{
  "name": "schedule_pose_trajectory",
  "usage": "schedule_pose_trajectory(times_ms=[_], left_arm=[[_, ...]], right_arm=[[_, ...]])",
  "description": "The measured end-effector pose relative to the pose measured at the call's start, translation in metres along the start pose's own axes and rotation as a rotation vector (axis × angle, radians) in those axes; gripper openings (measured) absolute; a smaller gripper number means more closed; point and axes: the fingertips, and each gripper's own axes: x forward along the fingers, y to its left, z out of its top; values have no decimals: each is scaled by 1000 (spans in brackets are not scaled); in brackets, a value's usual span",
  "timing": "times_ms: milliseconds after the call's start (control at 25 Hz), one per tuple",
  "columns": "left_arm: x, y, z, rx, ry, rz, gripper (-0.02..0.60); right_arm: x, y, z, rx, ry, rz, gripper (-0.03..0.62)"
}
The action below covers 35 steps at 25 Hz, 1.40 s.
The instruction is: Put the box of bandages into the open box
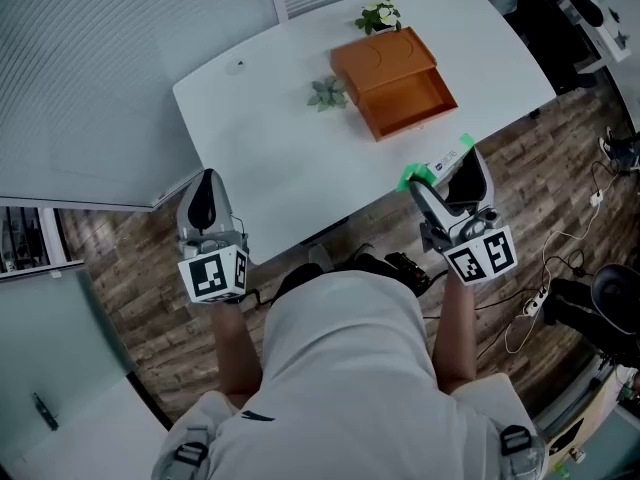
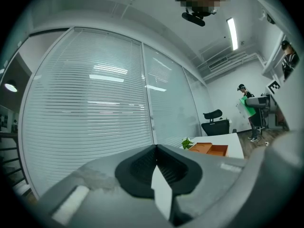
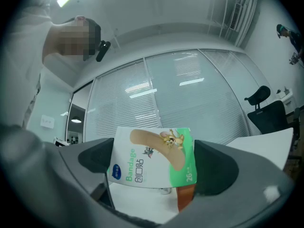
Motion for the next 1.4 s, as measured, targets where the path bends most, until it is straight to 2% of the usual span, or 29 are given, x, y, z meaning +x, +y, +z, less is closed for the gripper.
schedule_pose_trajectory(times_ms=[320, 560, 1120, 1400], left_arm=[[11, 16, -1, 4, -1, -29, 6], [25, 16, -3, -5, 11, -20, 6], [79, -14, -1, -13, 20, 50, 6], [83, -24, 2, -9, 20, 104, 6]], right_arm=[[14, 3, -2, -11, -5, -27, 529], [31, -9, -5, -7, 9, -21, 529], [72, -77, -7, -3, 56, 54, 529], [79, -102, -11, -24, 91, 85, 528]])
